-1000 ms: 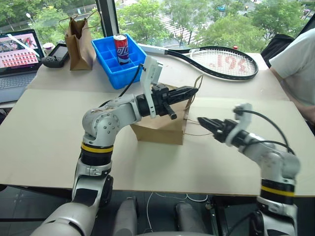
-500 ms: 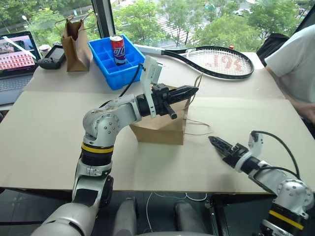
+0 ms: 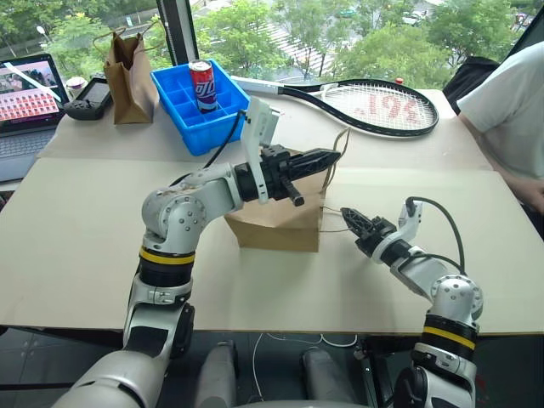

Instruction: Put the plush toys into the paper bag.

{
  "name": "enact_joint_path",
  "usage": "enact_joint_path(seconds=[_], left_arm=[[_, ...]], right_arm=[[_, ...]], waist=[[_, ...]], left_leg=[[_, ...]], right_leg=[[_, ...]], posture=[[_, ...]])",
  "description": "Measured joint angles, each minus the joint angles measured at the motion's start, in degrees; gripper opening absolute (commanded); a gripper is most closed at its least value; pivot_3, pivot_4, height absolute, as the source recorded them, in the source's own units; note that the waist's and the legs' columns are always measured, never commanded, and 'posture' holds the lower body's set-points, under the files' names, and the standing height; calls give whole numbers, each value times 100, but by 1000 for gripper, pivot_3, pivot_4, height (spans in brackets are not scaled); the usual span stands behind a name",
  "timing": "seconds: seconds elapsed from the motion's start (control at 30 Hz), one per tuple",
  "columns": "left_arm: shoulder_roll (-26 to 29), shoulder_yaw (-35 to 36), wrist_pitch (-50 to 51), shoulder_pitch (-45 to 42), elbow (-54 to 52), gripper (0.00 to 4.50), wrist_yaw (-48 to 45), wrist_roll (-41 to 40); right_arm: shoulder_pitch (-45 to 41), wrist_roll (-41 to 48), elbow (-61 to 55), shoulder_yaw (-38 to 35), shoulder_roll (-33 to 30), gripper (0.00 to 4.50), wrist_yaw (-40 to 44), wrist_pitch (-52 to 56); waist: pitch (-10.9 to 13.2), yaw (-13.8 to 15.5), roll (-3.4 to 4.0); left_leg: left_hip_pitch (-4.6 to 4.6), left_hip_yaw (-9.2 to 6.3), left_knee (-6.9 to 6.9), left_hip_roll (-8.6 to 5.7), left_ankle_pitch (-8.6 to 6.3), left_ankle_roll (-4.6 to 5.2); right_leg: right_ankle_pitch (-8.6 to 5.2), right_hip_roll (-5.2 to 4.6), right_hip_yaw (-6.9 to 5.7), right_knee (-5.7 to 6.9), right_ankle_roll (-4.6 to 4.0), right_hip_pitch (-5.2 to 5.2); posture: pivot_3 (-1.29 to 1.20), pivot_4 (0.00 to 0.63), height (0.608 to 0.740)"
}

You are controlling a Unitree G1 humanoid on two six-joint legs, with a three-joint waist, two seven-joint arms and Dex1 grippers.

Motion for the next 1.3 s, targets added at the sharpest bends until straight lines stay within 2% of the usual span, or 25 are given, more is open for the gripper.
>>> enact_joint_path(seconds=[0.03, 0.2, 0.43, 0.6, 0.87, 1.0, 1.03, 1.2, 1.3], left_arm=[[60, 48, -53, -39, 39, 0, 10, 23], [385, 369, -328, -472, 298, 0, 31, 205], [657, 468, -662, -697, 642, 0, -40, 429], [703, 464, -651, -589, 506, 0, -64, 428], [1046, 241, -357, -155, 93, 0, -346, 404], [1303, 108, -11, 13, -117, 1063, -680, 247], [1307, 109, 120, 45, -122, 1494, -727, 164], [1566, 231, 299, 0, -10, 3331, -913, -4], [1965, 362, 216, -60, 226, 4424, -1142, 10]], right_arm=[[-13, 165, -284, -1, -178, 86, 252, -31], [-667, 833, -1174, 91, -804, 86, 529, -18], [-1767, 1542, -1643, 934, -886, 86, -339, 118], [-1777, 1938, -1777, 1386, -1103, 86, -719, 301], [-1255, 1985, -1719, 1420, -1799, 86, -816, 347], [-1229, 1991, -1705, 1418, -1940, 0, -904, 341], [-1213, 2021, -1668, 1418, -1940, 645, -951, 330], [-1160, 2189, -1636, 1418, -2052, 2303, -987, 326], [-1108, 2279, -1638, 1371, -2385, 3315, -894, 328]], waist=[[0, 0, 0], [2, -40, 2], [2, -7, 2], [2, 70, 1], [3, 99, 1], [3, 91, 0], [3, 94, 0], [3, 104, 0], [3, 106, 0]], left_leg=[[0, 0, 0, 0, 0, 0], [5, -1, -3, 1, 0, -1], [-7, -2, -9, 0, 0, 0], [-11, -2, -9, 0, -1, 0], [-8, -2, -5, 0, 0, 1], [-8, -2, -7, 1, 0, 1], [-8, -2, -5, 1, 0, 1], [-9, -2, -4, 1, 0, 2], [-9, -2, -6, 1, 0, 1]], right_leg=[[0, 0, 0, 0, 0, 0], [0, 3, 0, 1, -1, -1], [-2, 0, -1, -4, -2, -7], [-2, -2, -3, -7, -2, -5], [0, -1, -2, -3, -4, -9], [-1, -1, -2, -3, -5, -9], [-1, -1, -2, -3, -5, -9], [-1, -1, -2, -4, -5, -9], [-2, -1, -2, -5, -6, -11]], posture=[[0, 150, 731], [0, 150, 731], [0, 150, 731], [0, 150, 731], [0, 150, 731], [0, 150, 731], [0, 150, 731], [0, 150, 731], [0, 150, 731]])
